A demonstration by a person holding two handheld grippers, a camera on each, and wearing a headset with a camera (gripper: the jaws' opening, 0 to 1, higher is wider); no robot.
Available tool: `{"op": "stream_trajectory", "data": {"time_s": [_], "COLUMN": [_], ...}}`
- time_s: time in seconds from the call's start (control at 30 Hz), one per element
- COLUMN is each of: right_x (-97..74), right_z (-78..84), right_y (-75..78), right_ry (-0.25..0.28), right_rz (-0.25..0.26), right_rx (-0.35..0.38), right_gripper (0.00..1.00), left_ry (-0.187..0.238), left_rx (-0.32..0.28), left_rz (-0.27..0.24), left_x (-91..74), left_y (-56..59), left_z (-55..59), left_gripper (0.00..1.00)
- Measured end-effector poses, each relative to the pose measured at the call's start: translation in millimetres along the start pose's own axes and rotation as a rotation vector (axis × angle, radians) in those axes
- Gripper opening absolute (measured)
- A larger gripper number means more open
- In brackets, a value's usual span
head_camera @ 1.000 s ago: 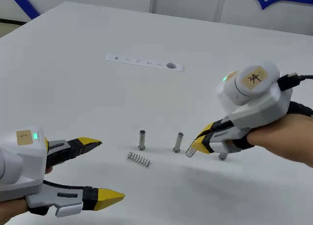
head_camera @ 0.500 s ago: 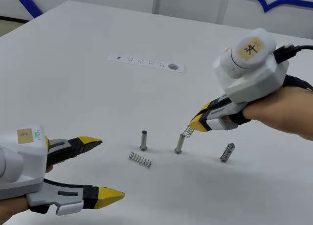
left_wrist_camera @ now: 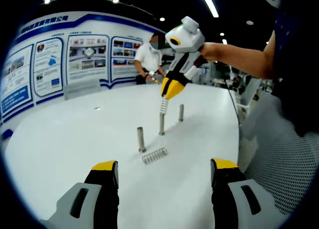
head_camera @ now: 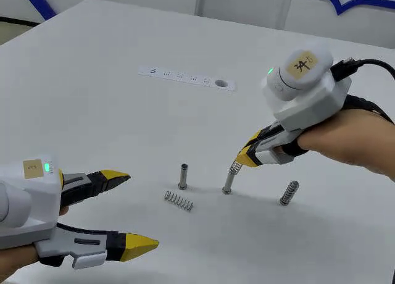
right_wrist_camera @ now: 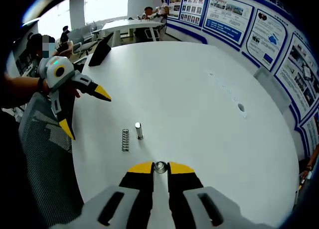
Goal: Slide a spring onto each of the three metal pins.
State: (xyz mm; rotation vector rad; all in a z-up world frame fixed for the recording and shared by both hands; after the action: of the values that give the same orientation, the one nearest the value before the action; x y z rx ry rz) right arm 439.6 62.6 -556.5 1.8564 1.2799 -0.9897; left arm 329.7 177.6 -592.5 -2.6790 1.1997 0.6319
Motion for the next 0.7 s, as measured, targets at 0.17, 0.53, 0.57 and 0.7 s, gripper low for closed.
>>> {"op": "stream_trajectory", "data": {"time_s": [0.17, 0.53, 0.57, 0.7], "right_x": [3.7, 18.4, 20.3, 25.8], "right_z": [0.8, 2.1, 3.0, 5.4], "right_y": [0.5, 2.8, 3.0, 2.4], "right_ry": [-0.012, -0.049, -0.053, -0.063], "right_rz": [-0.001, -0.026, -0.029, -0.038], "right_rx": [-0.006, -0.003, -0.001, 0.008], "right_gripper": [0.11, 0.11, 0.11, 0.11], "left_ry": [-0.004, -0.008, -0.007, -0.01], "left_rx": [0.001, 0.0, 0.0, -0.001], "left_rz": [-0.001, -0.005, -0.006, -0.005], "left_x": [0.1, -1.4, -1.5, -1.2], "left_y": [0.3, -0.3, -0.3, 0.6], "left_z": [1.2, 1.2, 1.2, 2.5], "left_gripper": [0.77, 0.77, 0.77, 0.77]}}
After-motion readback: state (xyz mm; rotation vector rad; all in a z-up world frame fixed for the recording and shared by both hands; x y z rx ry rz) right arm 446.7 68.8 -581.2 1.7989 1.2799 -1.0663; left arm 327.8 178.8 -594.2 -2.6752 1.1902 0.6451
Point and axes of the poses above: the centre of the closed fingertips' face, and the gripper's own axes: x roughly forward along the fingers, y roughly to its right, z roughly out of its underside, the point moved 1 cm from there along -x, roughly backward along the fingers, and after that the axes turned 5 degrees about -y, right-handed, at the moved point
